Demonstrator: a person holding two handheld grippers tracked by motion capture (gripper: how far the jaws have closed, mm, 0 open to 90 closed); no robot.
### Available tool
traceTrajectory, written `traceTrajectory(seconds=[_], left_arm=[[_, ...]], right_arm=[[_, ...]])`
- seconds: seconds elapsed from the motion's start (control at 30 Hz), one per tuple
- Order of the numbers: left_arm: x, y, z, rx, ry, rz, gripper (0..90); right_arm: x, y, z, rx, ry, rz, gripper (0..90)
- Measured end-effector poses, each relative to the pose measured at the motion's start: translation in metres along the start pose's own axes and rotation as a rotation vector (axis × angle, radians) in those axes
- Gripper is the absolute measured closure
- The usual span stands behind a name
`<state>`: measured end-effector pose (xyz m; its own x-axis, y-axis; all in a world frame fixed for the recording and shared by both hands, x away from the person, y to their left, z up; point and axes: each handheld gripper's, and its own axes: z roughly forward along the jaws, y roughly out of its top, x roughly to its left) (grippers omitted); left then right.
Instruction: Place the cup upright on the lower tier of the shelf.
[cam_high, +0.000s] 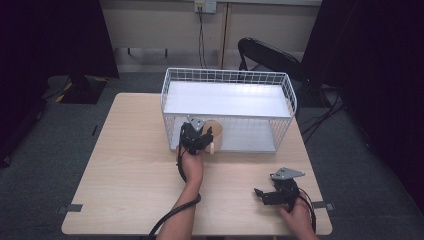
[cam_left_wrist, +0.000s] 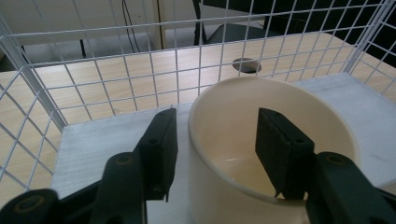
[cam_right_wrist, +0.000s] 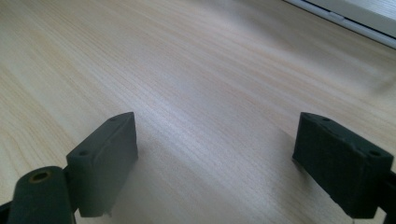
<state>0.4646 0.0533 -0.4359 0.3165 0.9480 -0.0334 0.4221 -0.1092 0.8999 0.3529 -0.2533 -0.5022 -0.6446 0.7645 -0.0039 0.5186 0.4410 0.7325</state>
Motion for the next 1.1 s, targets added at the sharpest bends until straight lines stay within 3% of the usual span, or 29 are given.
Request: traceTrajectory(seconds=[0.13, 0.4, 0.5, 0.77, 0.9, 1.1], left_arm=[[-0.002, 0.004, -0.006, -0.003, -0.029, -0.014, 42.6], [-0.010, 0.004, -0.018, 0.002, -0.054, 0.030, 37.0], [-0.010, 0.003, -0.021, -0.005, -0.068, 0.010, 36.8], [-0.012, 0.001, -0.025, 0.021, -0.088, 0.009, 29.9], [-0.012, -0.004, -0.022, 0.045, -0.081, 0.026, 29.6], [-0.012, -0.004, -0.019, 0.053, -0.075, 0.017, 30.1]], right_arm=[[0.000, 0.000, 0.000, 0.000, 0.000, 0.000, 12.8], [0.000, 0.000, 0.000, 0.000, -0.001, 0.000, 12.8], [0.000, 0.000, 0.000, 0.000, -0.001, 0.001, 12.8], [0.000, 0.000, 0.000, 0.000, -0.001, 0.001, 12.8], [0.000, 0.000, 0.000, 0.000, -0.001, 0.001, 12.8], [0.000, 0.000, 0.000, 0.000, -0.001, 0.001, 12.8]])
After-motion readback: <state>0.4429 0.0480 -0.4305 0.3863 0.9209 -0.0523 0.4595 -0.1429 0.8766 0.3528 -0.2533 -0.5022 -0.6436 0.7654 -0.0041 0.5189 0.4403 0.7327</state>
